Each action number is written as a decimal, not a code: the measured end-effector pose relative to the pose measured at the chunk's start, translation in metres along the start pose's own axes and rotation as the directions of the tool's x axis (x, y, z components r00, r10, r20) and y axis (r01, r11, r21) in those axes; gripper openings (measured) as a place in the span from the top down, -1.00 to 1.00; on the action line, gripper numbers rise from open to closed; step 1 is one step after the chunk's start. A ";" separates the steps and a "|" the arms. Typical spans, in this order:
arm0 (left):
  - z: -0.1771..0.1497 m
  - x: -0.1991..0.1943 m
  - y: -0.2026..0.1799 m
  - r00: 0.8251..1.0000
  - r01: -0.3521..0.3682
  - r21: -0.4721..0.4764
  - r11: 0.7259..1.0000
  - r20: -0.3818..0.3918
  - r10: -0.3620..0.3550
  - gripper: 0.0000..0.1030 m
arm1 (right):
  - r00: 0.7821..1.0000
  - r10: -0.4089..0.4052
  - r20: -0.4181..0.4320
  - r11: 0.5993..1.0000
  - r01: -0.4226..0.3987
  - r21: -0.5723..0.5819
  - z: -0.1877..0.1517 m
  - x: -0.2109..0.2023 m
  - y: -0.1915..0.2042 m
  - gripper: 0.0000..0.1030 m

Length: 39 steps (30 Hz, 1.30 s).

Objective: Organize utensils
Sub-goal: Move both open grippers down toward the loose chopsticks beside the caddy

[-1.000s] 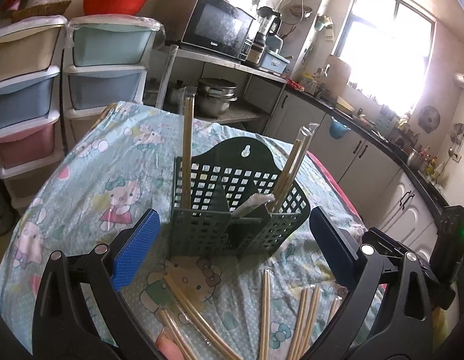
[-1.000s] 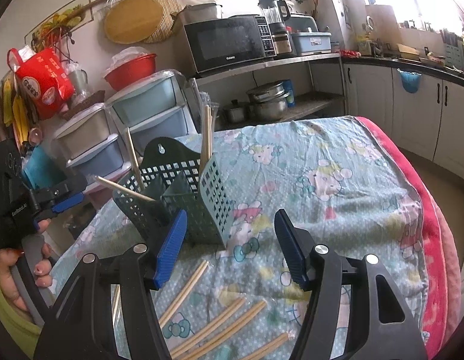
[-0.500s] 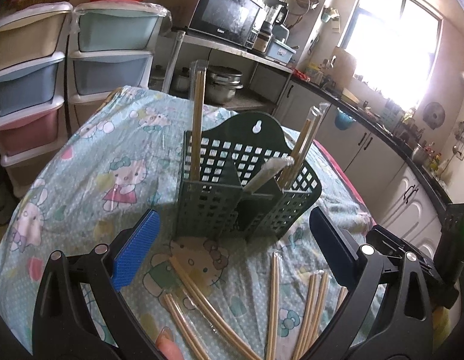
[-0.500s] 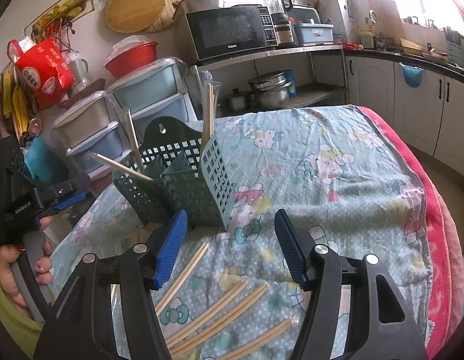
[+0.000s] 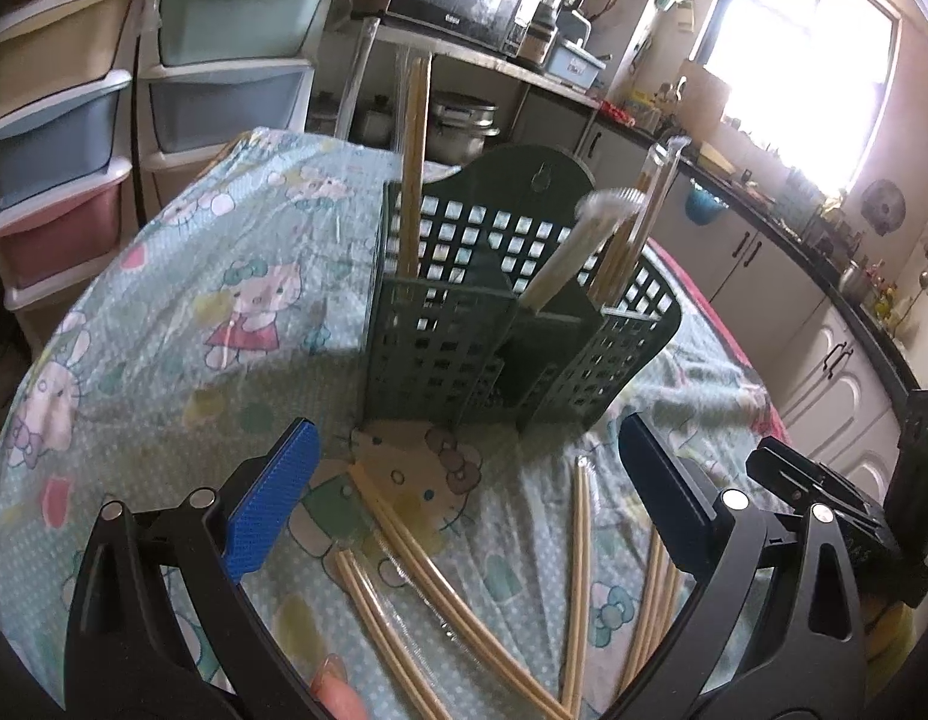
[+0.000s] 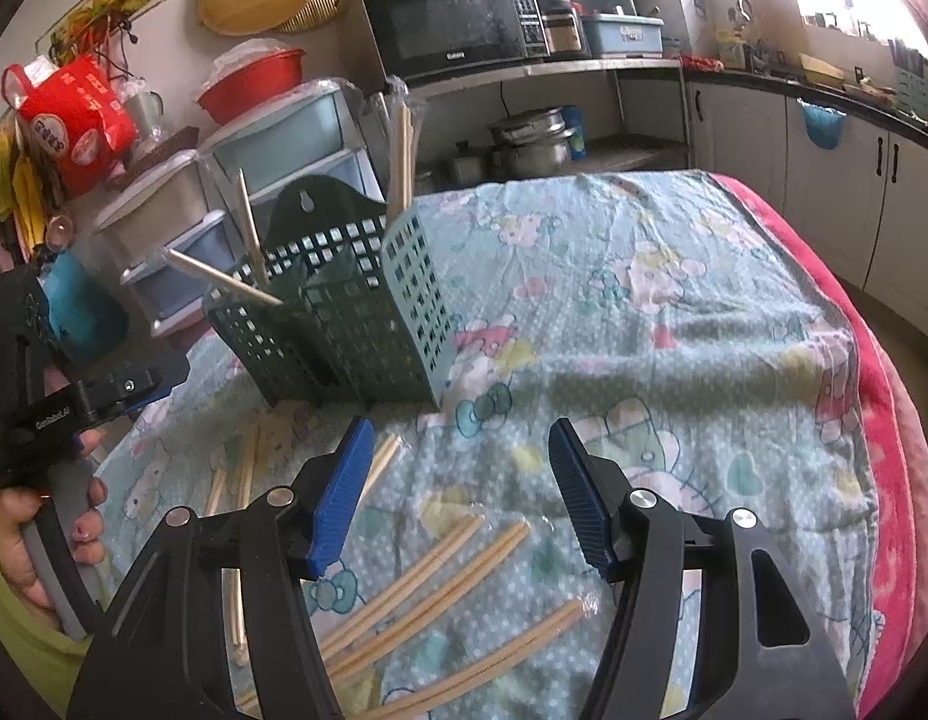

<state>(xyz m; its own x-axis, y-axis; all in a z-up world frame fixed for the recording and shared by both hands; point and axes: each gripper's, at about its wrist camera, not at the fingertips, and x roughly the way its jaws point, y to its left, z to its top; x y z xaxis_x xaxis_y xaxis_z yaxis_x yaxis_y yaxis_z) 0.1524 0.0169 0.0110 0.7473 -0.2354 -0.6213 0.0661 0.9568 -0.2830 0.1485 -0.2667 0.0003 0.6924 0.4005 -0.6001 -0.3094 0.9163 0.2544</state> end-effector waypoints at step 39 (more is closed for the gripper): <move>-0.021 0.071 0.041 0.974 -0.016 -0.098 0.995 -0.227 -0.007 -0.13 | 0.974 0.041 -0.221 0.993 -0.015 0.121 -0.032 0.049 -0.035 0.23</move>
<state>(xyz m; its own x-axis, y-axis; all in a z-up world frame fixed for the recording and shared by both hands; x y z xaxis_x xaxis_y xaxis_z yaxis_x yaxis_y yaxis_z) 0.1940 0.0355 -0.0602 0.5776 -0.2742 -0.7689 -0.0108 0.9393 -0.3430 0.1727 -0.2790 -0.0620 0.5182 0.4260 -0.7416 -0.2384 0.9047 0.3531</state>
